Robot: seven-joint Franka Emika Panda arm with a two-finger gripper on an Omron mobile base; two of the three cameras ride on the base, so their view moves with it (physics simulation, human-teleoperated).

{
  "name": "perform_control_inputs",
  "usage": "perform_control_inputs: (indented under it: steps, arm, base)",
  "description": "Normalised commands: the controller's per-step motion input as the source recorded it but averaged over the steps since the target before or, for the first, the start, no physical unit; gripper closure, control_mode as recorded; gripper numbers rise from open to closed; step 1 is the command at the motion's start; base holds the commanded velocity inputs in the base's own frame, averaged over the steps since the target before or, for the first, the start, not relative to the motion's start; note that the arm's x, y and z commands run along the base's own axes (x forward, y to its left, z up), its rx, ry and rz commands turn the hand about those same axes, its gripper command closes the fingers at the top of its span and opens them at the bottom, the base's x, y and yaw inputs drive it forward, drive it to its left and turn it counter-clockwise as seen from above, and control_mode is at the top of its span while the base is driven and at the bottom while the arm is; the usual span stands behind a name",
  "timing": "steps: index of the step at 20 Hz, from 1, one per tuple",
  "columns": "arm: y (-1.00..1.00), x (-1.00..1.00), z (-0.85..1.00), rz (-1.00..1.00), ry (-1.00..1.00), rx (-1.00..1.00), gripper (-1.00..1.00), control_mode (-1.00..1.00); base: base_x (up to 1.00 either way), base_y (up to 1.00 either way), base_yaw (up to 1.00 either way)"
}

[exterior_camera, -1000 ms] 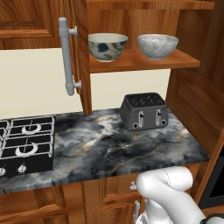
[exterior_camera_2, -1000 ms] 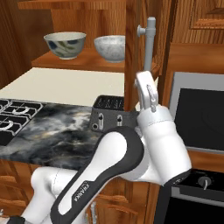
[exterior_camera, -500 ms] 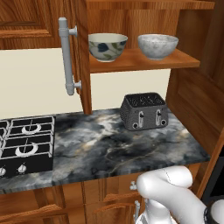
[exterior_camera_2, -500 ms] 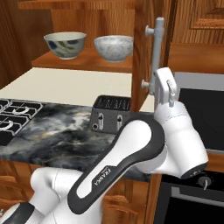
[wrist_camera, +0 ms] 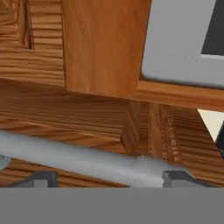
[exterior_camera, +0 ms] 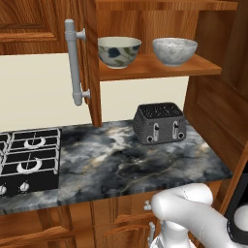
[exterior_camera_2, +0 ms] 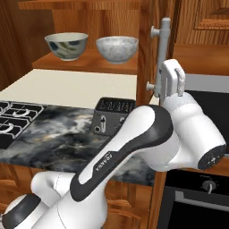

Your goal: Open the cabinet. Pick the bowls from the counter and place them in the cabinet. Then close the cabinet.

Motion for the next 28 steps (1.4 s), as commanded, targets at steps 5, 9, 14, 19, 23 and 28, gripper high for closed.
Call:
perform_control_inputs:
  steps: [5,9,14,19,23,28]
  arm:
    - [1.0,0.86,-0.4,0.0,0.12,-0.09,-1.0,-1.0]
    - [1.0,0.88,-0.46,0.0,0.01,-0.05,-1.0,-1.0]
    - [1.0,0.71,-0.26,-0.01,-0.08,0.0,-1.0,-1.0]
    - [1.0,0.92,-0.05,-0.11,-0.27,0.0,-1.0,-1.0]
    - [0.97,1.0,0.0,-0.15,-0.39,0.0,-1.0,-1.0]
    - [0.63,1.0,0.0,-0.17,-0.32,0.0,-1.0,-1.0]
  base:
    - [0.0,0.0,0.0]
    - [0.0,0.0,0.0]
    - [0.0,0.0,0.0]
    - [0.0,0.0,0.0]
    - [0.0,0.0,0.0]
    - [0.0,0.0,0.0]
